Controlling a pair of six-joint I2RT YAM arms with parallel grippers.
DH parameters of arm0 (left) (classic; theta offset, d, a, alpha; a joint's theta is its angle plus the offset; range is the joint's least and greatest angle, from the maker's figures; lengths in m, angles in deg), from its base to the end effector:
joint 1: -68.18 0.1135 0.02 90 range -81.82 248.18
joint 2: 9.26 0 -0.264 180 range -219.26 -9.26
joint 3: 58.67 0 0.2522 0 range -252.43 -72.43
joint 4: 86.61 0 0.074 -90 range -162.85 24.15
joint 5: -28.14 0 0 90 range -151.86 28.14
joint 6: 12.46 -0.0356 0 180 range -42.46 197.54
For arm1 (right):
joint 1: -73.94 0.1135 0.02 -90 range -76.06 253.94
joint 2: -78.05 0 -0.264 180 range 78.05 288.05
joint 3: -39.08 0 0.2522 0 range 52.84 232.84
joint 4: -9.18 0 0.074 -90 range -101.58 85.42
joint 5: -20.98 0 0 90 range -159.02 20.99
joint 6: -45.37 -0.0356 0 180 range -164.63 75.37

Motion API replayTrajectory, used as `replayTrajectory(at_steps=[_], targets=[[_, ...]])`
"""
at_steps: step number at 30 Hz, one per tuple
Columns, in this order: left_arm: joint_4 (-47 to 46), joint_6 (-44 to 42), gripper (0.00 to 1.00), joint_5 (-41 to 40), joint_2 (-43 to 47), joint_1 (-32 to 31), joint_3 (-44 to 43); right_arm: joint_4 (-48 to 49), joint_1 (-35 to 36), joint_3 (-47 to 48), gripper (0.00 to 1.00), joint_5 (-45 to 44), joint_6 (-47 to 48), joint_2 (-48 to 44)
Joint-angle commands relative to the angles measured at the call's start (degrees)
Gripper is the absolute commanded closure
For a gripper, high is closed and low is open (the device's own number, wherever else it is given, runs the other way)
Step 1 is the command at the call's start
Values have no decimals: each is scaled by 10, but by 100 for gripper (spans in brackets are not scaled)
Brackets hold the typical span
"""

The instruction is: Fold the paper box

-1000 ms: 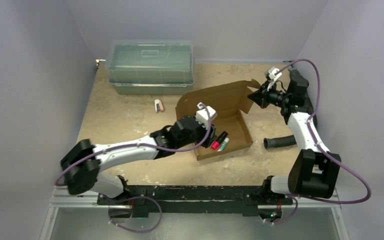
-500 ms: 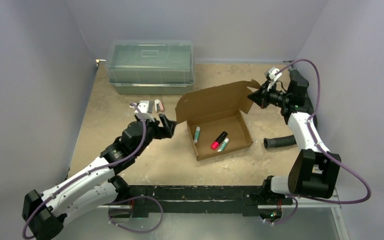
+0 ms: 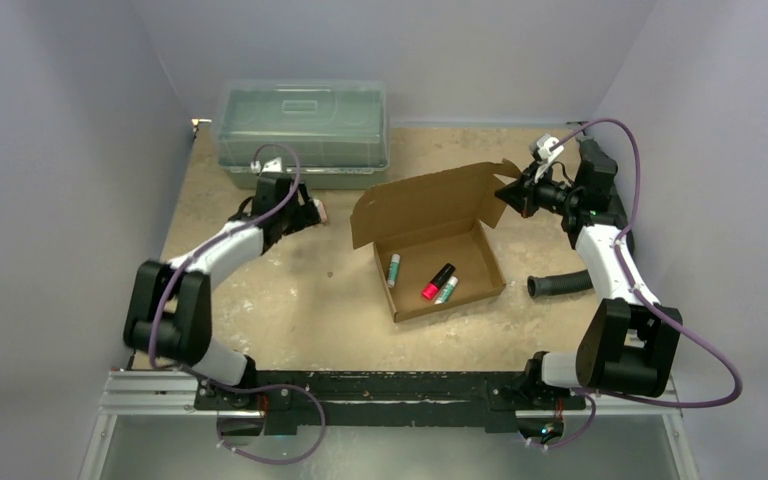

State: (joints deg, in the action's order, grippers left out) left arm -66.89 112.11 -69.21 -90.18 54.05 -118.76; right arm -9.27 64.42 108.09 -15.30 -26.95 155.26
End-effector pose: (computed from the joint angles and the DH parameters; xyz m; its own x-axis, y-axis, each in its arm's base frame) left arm 0.2892 -0.0681 0.2134 -0.6030 -0.4285 -0.6729 -0.2360 0.9016 -0.3627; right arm 0.2968 -0.0207 0.2923 -0.2354 -0.1427 -0.9614 -0.7181 0.6921 0.0731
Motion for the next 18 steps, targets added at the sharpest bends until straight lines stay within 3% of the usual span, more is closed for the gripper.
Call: replayTrajectory(at_steps=[1,9,18], targets=[[44,-45,26,32,-112,3,-136,0,-3,5,100,23,1,-18],[57,-64,26,22,-194,1,-201,0,-2,6,100,24,3,-15],[-34,-42,26,-102,-200,-55,-158,0,-3,6,100,23,1,-15]])
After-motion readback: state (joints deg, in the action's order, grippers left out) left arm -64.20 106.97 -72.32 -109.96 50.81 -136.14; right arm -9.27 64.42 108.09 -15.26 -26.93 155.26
